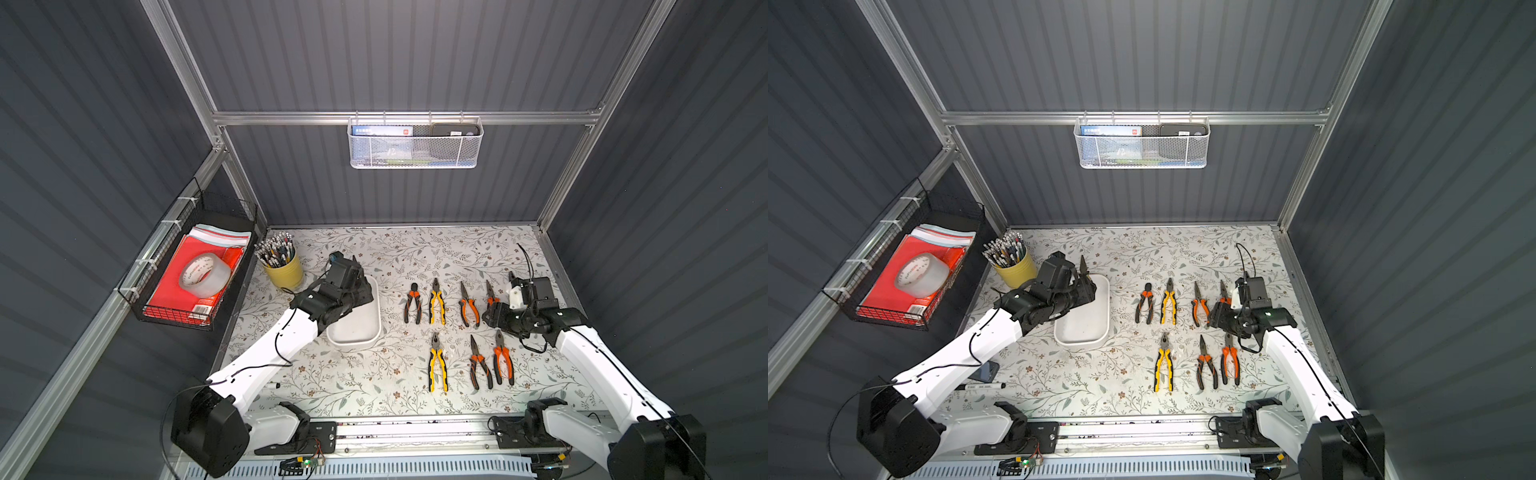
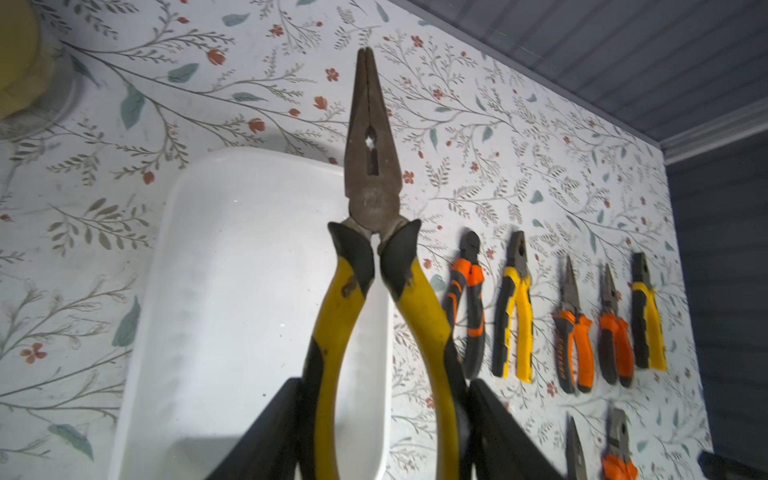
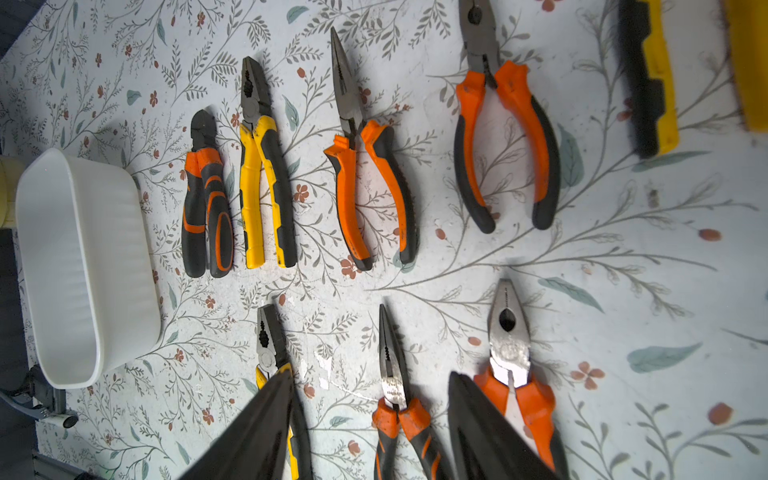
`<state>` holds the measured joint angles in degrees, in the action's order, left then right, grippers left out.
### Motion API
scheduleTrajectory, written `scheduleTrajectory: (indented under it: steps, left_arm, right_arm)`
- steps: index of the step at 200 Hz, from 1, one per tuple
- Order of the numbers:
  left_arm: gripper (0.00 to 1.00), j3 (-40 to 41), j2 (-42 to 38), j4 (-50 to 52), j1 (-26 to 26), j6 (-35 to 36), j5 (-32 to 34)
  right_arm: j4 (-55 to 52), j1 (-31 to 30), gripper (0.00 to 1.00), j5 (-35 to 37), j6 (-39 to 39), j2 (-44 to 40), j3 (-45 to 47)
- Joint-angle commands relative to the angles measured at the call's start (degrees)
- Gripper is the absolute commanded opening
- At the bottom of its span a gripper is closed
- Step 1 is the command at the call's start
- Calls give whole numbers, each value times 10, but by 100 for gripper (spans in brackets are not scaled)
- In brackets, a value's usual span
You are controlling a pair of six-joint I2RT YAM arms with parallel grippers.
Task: Take the pliers out of the storage box
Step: Place the pliers at the center of the board.
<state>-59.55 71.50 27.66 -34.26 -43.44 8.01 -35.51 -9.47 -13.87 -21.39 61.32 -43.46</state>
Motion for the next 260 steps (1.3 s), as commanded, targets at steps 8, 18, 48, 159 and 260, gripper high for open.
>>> scheduleTrajectory:
  steps: [8,18,48,159,260]
  left_arm:
    - [1,8,-17,0,-88,-62,-6]
    - [1,15,-19,-5,-111,-80,-6]
    - [0,26,-10,0,-168,-117,2]
    - [0,79,110,-64,-304,-194,25]
    - [4,142,153,-102,-304,-213,-6]
  right_arm:
    - [2,-4,64,6,2,2,7]
    - [2,-4,64,7,2,1,6]
    - [-3,-4,64,9,2,-4,5]
    - [-4,-4,64,11,3,-9,5]
    - [-4,-5,64,10,4,-8,5]
